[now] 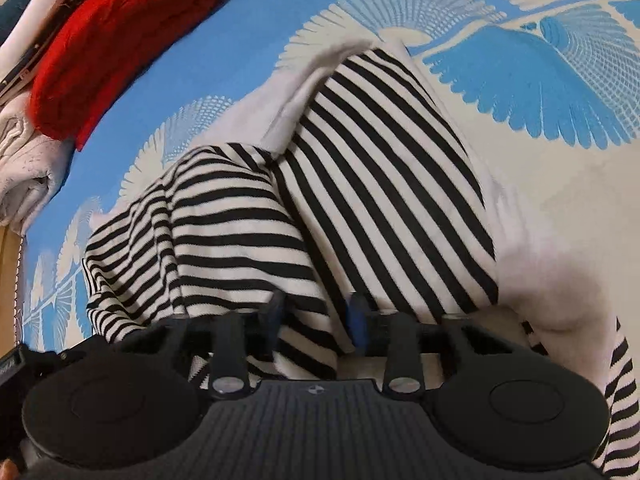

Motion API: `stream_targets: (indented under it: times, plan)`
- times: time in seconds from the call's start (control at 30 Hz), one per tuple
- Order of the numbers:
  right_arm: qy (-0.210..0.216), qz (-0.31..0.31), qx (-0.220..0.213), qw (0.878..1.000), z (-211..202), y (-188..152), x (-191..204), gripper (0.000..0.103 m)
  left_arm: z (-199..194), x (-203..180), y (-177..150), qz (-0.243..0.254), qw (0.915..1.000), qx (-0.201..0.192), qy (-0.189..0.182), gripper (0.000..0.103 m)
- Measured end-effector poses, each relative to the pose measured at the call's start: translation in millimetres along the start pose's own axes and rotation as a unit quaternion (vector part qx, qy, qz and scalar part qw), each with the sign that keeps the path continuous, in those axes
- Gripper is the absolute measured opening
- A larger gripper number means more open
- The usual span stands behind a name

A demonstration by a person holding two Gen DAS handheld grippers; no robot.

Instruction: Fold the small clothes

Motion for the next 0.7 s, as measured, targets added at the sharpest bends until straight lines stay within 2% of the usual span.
stream_targets:
  times: [0.1, 0.23, 0.3, 0.33, 0.37, 0.4, 0.47, 0.5, 0.57, 0.6, 0.63, 0.67, 0.7]
  plan:
    - [0.01, -0.002, -0.004, 1.0, -3, 0, 6, 0.006, -3, -13, 2, -0.011, 0.9999, 0.006, 0.0, 0.069]
    - [0.029, 0.0, -0.01, 1.0, -7, 1, 16, 0.005, -8, -14, 1, -0.026, 0.9997, 0.001, 0.0, 0.074]
    - [0.042, 0.001, -0.011, 0.999, -8, 1, 20, 0.004, -5, -14, 2, -0.013, 0.9998, 0.002, 0.017, 0.072]
    - [0.054, 0.008, -0.009, 0.998, -8, 1, 20, 0.004, -1, -13, 2, -0.006, 0.9996, 0.005, 0.029, 0.042]
    - [0.067, 0.019, -0.007, 0.998, -9, 1, 21, 0.003, 0, -12, 4, 0.002, 0.9992, 0.005, 0.039, 0.004]
    - [0.086, 0.036, -0.008, 0.996, -11, 3, 21, 0.003, -7, -12, 8, 0.01, 0.9991, -0.007, 0.04, 0.001]
    - [0.131, 0.066, -0.036, 0.989, -20, 11, 23, 0.002, -39, -26, 19, 0.034, 0.9968, -0.072, 0.0, 0.001]
    - [0.16, 0.082, -0.066, 0.981, -31, 18, 23, 0.001, -60, -38, 25, 0.05, 0.9923, -0.106, -0.04, 0.001]
    - [0.229, 0.1, -0.147, 0.957, -64, 34, 26, 0.001, -101, -58, 32, 0.085, 0.9727, -0.172, -0.13, 0.001]
    - [0.266, 0.105, -0.194, 0.938, -86, 41, 27, 0.001, -114, -61, 32, 0.095, 0.9644, -0.189, -0.158, 0.001]
    - [0.285, 0.106, -0.225, 0.926, -99, 44, 26, 0.001, -121, -59, 33, 0.096, 0.9594, -0.194, -0.181, 0.001]
    - [0.298, 0.109, -0.25, 0.915, -110, 46, 22, 0.0, -122, -52, 33, 0.086, 0.9591, -0.189, -0.192, 0.001]
    - [0.301, 0.116, -0.258, 0.91, -113, 46, 18, 0.0, -118, -42, 34, 0.071, 0.9643, -0.178, -0.183, 0.001]
Point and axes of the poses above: each gripper's, at about its wrist camera, not at the fingertips, and z roughly the way its jaws point, x to its left, y to its top, the point moved 6 cm from there along z, roughly the way its jaws point, and after that the axes turned 3 degrees about y, right-handed, at the moved point
